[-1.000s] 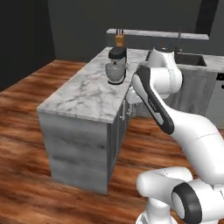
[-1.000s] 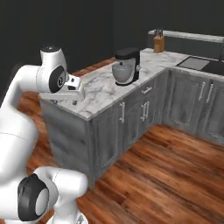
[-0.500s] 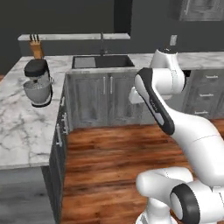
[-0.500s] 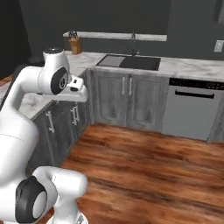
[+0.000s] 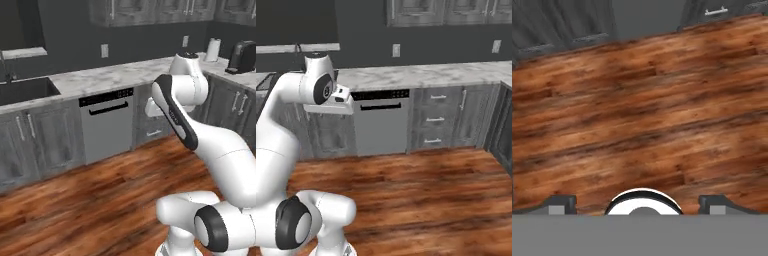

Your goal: Navigate to the stove.

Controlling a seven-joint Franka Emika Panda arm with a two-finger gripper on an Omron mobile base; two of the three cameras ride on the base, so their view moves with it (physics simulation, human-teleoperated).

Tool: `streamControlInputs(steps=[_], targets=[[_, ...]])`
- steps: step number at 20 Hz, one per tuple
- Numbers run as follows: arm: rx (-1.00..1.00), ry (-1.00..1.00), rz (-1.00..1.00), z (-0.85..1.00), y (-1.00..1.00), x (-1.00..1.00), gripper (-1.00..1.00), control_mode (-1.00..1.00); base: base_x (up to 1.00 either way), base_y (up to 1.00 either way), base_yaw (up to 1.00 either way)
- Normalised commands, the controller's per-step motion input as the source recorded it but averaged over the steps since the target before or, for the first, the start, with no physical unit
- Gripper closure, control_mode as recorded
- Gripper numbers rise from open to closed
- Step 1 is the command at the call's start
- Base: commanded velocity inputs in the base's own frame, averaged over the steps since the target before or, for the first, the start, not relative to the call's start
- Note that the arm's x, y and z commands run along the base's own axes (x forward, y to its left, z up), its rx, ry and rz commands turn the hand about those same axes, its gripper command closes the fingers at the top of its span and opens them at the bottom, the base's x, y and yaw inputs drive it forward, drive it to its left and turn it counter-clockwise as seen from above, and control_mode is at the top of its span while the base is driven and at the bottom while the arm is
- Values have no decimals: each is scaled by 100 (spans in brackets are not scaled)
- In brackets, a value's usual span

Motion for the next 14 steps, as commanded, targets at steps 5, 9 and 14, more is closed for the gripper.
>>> streamControlInputs(steps=[5, 9, 14], targets=[[0, 0, 0, 0, 0, 0, -100, 100, 67, -60, -72], [0, 0, 0, 0, 0, 0, -100, 100, 79, -50, -67], [0, 0, 0, 0, 0, 0, -100, 100, 90, -63, -62]])
